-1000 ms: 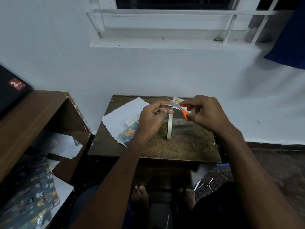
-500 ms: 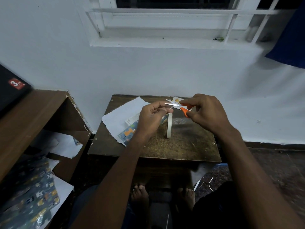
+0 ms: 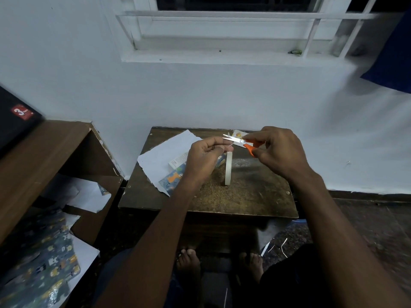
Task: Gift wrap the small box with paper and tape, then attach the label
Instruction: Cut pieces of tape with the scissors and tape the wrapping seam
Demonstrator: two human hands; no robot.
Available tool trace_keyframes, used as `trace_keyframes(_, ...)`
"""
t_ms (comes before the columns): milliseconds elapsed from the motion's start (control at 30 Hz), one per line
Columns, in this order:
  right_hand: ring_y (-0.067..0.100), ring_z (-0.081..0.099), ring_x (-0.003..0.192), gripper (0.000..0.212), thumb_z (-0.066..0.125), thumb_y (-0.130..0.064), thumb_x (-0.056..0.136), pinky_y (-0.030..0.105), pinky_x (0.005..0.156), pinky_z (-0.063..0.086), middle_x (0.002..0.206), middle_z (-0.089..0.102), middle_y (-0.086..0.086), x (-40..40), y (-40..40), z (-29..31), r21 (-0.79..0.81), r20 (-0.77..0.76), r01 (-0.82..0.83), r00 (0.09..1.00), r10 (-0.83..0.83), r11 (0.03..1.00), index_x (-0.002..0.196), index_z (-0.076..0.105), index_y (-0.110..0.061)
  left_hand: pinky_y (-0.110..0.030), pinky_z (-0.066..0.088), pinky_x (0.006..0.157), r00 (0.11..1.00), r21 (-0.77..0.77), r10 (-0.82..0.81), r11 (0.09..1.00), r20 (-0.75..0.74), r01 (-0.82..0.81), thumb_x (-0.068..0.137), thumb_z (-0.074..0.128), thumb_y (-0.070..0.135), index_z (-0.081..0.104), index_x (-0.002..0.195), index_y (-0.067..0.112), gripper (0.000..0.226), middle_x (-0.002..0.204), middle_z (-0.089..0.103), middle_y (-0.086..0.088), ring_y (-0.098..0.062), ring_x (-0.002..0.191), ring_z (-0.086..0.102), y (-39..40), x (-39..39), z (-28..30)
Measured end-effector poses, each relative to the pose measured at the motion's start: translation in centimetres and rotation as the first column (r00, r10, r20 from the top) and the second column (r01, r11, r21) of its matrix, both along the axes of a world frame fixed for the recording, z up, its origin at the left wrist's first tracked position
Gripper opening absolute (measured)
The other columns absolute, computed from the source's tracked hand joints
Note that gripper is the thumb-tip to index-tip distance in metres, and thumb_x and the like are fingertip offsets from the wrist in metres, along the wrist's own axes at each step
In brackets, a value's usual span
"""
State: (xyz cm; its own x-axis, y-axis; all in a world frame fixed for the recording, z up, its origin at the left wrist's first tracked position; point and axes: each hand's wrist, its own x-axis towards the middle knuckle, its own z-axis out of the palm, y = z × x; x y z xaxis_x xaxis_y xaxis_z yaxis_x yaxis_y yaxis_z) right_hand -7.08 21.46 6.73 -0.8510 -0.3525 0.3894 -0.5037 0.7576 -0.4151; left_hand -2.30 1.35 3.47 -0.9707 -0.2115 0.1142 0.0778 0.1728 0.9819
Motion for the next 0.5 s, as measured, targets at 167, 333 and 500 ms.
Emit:
trace_keyframes(167, 0.01, 0.055, 0.078, 0.035, 0.078, -0.016, 0.088, 0.027, 0.064, 0.038, 0.096, 0.076, -0.006, -0.1, 0.0, -0.1, 0.017, -0.037, 0.018, 0.999, -0.018, 1.0, 0.119, 0.079, -0.032, -0.024, 0.055, 0.098, 1.0, 0.01, -0.026, 1.0, -0.015, 0.026, 0.103, 0.061, 0.006, 0.08, 0.101, 0.025, 0.027, 0.099, 0.082, 0.006, -0.002, 0.103, 0.073, -0.1, 0.1, 0.1)
trace_keyframes(333, 0.01, 0.061, 0.081, 0.036, 0.08, -0.018, 0.087, 0.03, 0.069, 0.051, 0.102, 0.079, -0.004, -0.2, 0.1, -0.4, -0.026, 0.006, 0.05, 0.999, -0.05, 0.998, 0.121, 0.078, -0.03, -0.037, 0.056, 0.106, 1.0, 0.039, -0.014, 0.999, -0.01, 0.015, 0.1, 0.061, 0.004, 0.081, 0.103, 0.018, 0.024, 0.105, 0.081, 0.004, -0.008, 0.109, 0.073, -0.1, 0.0, -0.1)
trace_keyframes(500, 0.001, 0.062, 0.075, 0.036, 0.082, -0.012, 0.082, 0.019, 0.068, 0.045, 0.097, 0.079, -0.004, -0.4, 1.0, -0.6, -0.081, 0.181, 0.023, 0.983, -0.007, 0.996, 0.113, 0.081, -0.029, -0.044, 0.053, 0.108, 1.0, 0.054, 0.014, 0.998, -0.024, -0.013, 0.094, 0.061, 0.006, 0.076, 0.108, 0.023, 0.027, 0.101, 0.082, 0.002, -0.013, 0.111, 0.074, -0.3, 0.1, 0.0)
